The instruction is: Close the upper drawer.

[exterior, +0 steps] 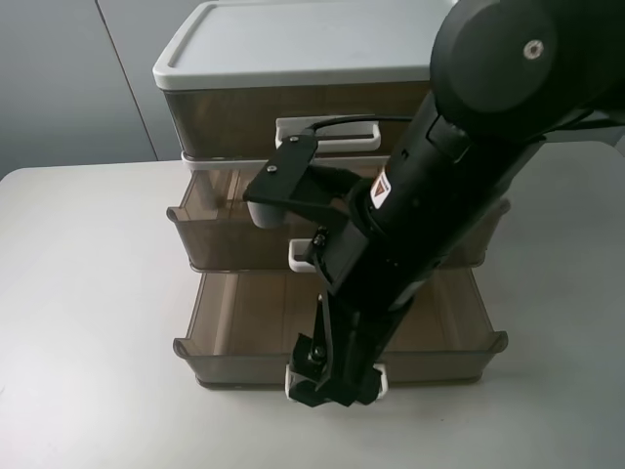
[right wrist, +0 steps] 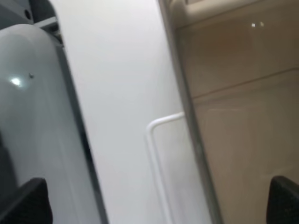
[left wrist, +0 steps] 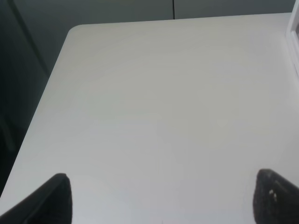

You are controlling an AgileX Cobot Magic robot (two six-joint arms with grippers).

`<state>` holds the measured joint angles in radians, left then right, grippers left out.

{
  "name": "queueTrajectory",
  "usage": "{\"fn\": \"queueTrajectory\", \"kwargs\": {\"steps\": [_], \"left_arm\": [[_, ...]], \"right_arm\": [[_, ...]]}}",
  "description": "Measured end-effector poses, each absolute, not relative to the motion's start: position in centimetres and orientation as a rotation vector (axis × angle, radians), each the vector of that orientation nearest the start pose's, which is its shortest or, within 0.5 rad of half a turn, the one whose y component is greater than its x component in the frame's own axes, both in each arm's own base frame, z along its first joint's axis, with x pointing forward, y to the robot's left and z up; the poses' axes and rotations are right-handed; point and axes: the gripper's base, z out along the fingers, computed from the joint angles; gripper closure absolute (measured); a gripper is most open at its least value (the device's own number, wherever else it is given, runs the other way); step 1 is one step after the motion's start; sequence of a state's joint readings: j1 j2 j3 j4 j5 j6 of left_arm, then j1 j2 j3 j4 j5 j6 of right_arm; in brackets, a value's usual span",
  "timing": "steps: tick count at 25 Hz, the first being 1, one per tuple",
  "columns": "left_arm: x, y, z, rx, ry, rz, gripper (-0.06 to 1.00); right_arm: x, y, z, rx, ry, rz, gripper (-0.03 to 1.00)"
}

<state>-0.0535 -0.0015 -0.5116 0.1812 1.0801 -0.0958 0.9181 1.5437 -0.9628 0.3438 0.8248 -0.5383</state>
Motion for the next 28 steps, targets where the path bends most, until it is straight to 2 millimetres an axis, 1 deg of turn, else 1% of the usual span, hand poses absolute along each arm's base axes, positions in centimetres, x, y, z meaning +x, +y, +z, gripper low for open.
{"fn": "queueTrajectory", "kwargs": {"steps": [5, 11, 13, 16, 20, 23, 26, 28], "left_arm": [[-0.7, 1.5, 28.0, -0.055, 2.039, 0.124, 0.20], [-0.7, 1.5, 28.0, -0.055, 2.039, 0.124, 0.20], [-0.7, 1.5, 28.0, -0.055, 2.039, 0.124, 0.20], [-0.7, 1.5, 28.0, -0.055, 2.039, 0.124, 0.20], [-0.7, 1.5, 28.0, -0.055, 2.039, 0.124, 0.20], [-0.7, 1.5, 28.0, -0.055, 2.039, 0.124, 0.20], [-0.7, 1.5, 28.0, -0.055, 2.039, 0.124, 0.20], [-0.7, 1.5, 28.0, -0.055, 2.039, 0.124, 0.20]], "right_arm": [[17.1, 24.3, 21.4, -1.691, 2.290, 0.356, 0.27], [19.9, 23.1, 21.3, -1.602, 2.243, 0.245, 0.27], [20.8, 22.8, 21.5, -1.570, 2.203, 0.209, 0.27], [21.7, 22.4, 21.5, -1.535, 2.170, 0.174, 0.27], [21.8, 22.4, 21.5, -1.519, 2.168, 0.164, 0.27], [21.6, 22.4, 21.5, -1.504, 2.198, 0.193, 0.27], [20.3, 22.6, 22.6, -1.503, 2.262, 0.276, 0.27], [18.6, 22.6, 24.1, -1.505, 2.308, 0.382, 0.27]]}}
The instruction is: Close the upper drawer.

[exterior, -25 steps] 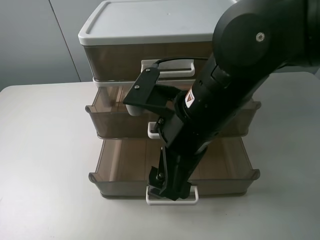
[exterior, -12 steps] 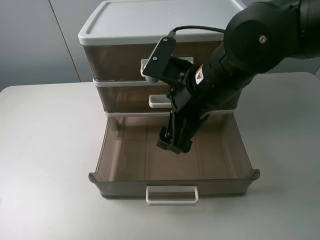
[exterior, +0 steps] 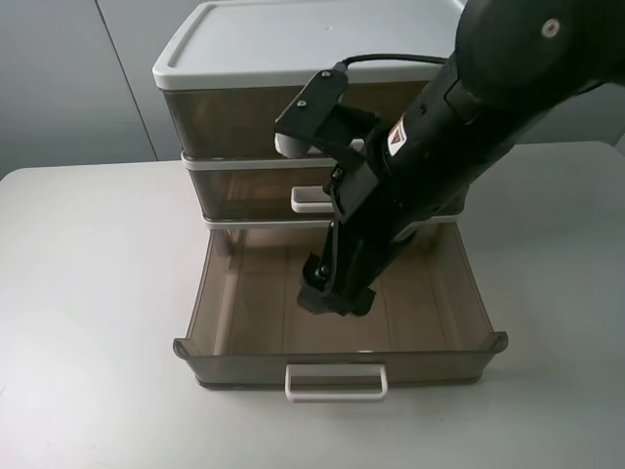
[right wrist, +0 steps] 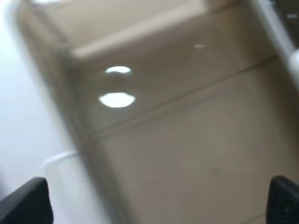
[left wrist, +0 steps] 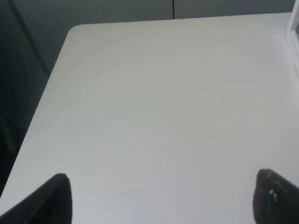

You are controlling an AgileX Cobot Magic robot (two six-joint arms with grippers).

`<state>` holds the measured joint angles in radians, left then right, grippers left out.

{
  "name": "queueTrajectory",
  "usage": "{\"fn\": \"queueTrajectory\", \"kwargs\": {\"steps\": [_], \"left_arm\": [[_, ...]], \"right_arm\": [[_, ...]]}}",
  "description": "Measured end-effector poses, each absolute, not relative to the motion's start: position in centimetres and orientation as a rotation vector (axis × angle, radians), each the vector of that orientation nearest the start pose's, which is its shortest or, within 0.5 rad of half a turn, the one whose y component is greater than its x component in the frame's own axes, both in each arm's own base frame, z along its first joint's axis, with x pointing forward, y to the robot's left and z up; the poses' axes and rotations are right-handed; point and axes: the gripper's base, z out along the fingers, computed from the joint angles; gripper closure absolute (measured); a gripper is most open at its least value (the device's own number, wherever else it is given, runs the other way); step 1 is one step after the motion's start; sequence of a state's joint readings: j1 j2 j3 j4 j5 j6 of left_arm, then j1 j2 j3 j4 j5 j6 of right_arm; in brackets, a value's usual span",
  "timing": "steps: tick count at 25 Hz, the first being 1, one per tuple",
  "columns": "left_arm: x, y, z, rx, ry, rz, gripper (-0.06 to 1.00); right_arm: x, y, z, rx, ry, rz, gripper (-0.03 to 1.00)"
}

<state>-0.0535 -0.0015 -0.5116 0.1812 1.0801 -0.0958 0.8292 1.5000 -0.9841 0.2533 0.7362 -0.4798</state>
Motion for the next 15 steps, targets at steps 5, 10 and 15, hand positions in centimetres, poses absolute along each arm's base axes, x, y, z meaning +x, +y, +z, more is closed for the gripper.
{"fn": "queueTrajectory", "kwargs": {"steps": [5, 10, 15], "left_arm": [[-0.7, 1.5, 28.0, -0.055, 2.039, 0.124, 0.20], [-0.7, 1.5, 28.0, -0.055, 2.039, 0.124, 0.20], [-0.7, 1.5, 28.0, -0.055, 2.039, 0.124, 0.20]], "right_arm": [[15.4, 21.0, 28.2, -1.467, 2.350, 0.569, 0.27], [16.0, 15.0, 32.0, -1.181, 2.392, 0.417, 0.27], [16.3, 7.0, 34.8, -0.715, 2.400, 0.198, 0.27]]}}
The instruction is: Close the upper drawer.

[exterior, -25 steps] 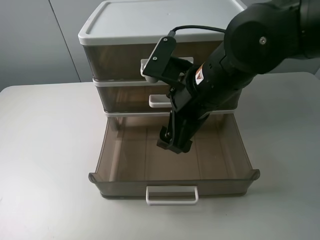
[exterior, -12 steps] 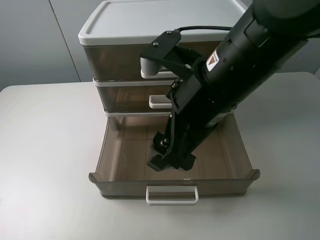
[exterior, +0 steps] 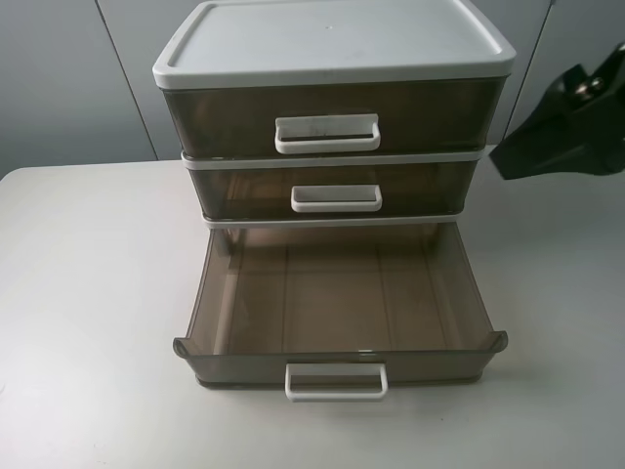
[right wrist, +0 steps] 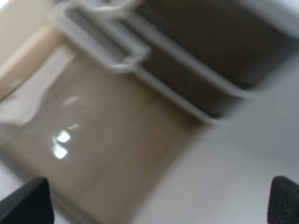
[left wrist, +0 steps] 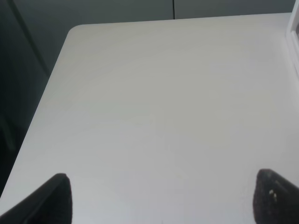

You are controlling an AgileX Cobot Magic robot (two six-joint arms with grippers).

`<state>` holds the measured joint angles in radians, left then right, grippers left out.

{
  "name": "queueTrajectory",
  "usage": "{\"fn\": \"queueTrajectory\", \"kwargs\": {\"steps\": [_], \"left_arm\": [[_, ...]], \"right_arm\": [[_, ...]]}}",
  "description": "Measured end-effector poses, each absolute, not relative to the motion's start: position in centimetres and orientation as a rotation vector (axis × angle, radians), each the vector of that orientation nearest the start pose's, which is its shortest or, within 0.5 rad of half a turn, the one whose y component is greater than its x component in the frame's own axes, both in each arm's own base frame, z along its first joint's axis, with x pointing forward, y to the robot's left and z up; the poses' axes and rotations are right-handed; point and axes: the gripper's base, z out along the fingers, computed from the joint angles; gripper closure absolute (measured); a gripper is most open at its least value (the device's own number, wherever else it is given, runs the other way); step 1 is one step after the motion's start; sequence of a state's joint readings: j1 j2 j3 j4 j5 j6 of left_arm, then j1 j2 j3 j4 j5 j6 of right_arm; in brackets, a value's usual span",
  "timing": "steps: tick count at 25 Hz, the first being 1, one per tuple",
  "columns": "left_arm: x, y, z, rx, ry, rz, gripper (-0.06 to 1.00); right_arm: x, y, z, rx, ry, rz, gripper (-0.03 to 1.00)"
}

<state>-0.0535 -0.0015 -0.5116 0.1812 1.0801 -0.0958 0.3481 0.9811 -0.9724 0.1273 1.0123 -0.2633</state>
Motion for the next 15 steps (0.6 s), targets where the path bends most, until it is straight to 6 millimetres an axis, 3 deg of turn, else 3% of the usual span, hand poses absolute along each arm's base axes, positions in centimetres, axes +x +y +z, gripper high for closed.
{"fn": "queueTrajectory", "kwargs": {"steps": [3, 6, 11, 15], "left_arm": [[-0.7, 1.5, 28.0, -0.055, 2.039, 0.124, 0.20], [-0.7, 1.5, 28.0, -0.055, 2.039, 0.124, 0.20], [-0.7, 1.5, 28.0, -0.055, 2.039, 0.124, 0.20], [-0.7, 1.5, 28.0, -0.055, 2.039, 0.124, 0.20]], "right_arm": [[14.9, 3.3, 35.7, -0.473, 2.378, 0.074, 0.27], [12.8, 1.1, 36.3, -0.309, 2.333, -0.031, 0.27], [8.8, 0.0, 35.6, -0.113, 2.262, -0.052, 0.27], [6.0, -0.1, 33.5, -0.009, 2.219, -0.018, 0.27]]}}
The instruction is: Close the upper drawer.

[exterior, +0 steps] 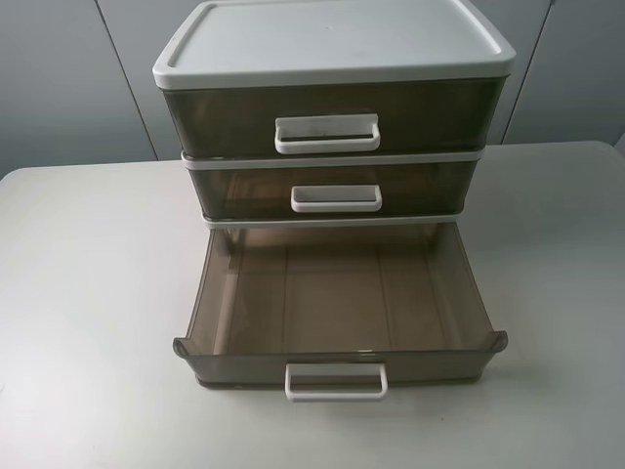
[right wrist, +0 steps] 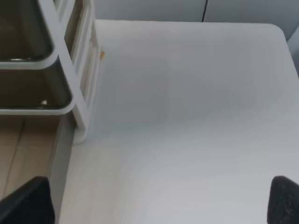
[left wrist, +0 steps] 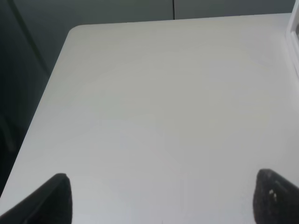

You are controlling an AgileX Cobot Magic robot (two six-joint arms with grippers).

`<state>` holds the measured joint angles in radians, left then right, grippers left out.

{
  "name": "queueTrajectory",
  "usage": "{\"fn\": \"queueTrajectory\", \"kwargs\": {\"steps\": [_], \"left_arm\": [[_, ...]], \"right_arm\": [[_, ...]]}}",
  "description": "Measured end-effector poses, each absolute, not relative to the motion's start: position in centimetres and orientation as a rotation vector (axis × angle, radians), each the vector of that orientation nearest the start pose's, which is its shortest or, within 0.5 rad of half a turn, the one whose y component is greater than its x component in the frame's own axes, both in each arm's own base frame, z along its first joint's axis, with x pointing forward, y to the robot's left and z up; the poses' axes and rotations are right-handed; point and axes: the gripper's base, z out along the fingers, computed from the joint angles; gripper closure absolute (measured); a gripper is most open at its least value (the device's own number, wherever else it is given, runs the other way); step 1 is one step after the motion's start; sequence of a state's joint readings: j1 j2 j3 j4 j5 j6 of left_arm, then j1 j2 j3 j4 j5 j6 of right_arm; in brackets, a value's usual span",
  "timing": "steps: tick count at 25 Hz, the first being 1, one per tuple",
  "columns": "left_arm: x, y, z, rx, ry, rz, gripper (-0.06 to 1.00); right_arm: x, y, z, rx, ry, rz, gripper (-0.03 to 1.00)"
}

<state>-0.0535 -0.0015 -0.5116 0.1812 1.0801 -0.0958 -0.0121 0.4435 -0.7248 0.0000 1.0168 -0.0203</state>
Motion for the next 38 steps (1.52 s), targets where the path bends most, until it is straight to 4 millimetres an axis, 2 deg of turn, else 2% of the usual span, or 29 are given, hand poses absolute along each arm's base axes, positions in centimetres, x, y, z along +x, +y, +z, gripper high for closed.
{"fn": "queueTrajectory", "kwargs": {"steps": [6, 10, 13, 38], "left_arm": [[-0.7, 1.5, 28.0, -0.055, 2.039, 0.124, 0.20], [-0.7, 1.5, 28.0, -0.055, 2.039, 0.124, 0.20], [-0.7, 1.5, 28.0, -0.055, 2.039, 0.124, 0.20], [-0.7, 1.5, 28.0, -0.055, 2.039, 0.124, 0.20]], "right_arm": [[1.4, -0.1, 30.4, 0.084, 2.106, 0.020, 0.27], [-0.6, -0.1, 28.4, 0.094, 2.046, 0.027, 0.27], [-0.7, -0.1, 27.9, 0.103, 2.063, 0.032, 0.27], [-0.8, -0.1, 27.9, 0.080, 2.059, 0.024, 0.27]]}}
